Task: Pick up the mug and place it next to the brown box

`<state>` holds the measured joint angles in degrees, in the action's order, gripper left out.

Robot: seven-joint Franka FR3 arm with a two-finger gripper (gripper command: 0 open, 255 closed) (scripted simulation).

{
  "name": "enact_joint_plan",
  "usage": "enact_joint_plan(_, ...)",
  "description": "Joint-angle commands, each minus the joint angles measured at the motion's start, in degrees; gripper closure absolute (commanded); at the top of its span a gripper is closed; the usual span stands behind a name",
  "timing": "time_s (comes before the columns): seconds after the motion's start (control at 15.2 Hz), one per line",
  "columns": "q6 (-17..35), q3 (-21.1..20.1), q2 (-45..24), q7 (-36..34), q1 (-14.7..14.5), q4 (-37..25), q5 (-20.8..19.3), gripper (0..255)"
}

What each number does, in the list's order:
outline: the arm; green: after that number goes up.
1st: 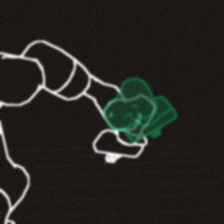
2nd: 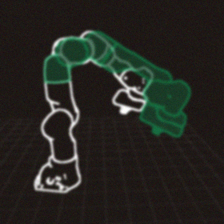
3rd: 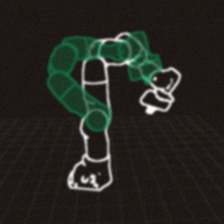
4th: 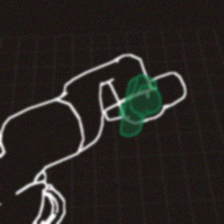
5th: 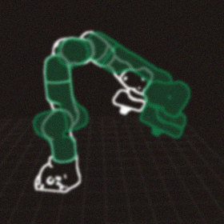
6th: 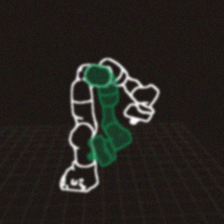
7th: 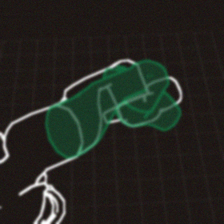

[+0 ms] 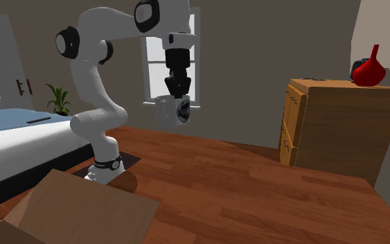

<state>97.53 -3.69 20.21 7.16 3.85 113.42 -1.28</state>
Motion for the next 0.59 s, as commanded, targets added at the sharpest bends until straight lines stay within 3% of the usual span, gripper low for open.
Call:
enact_joint_plan(0.0, 0.2, 2.0, 1.4, 2.9, 1.0, 1.5, -0.4, 255)
enact_joint_plan(0.53, 0.2, 10.0, 4.3, 13.9, 4.7, 3.9, -2.8, 255)
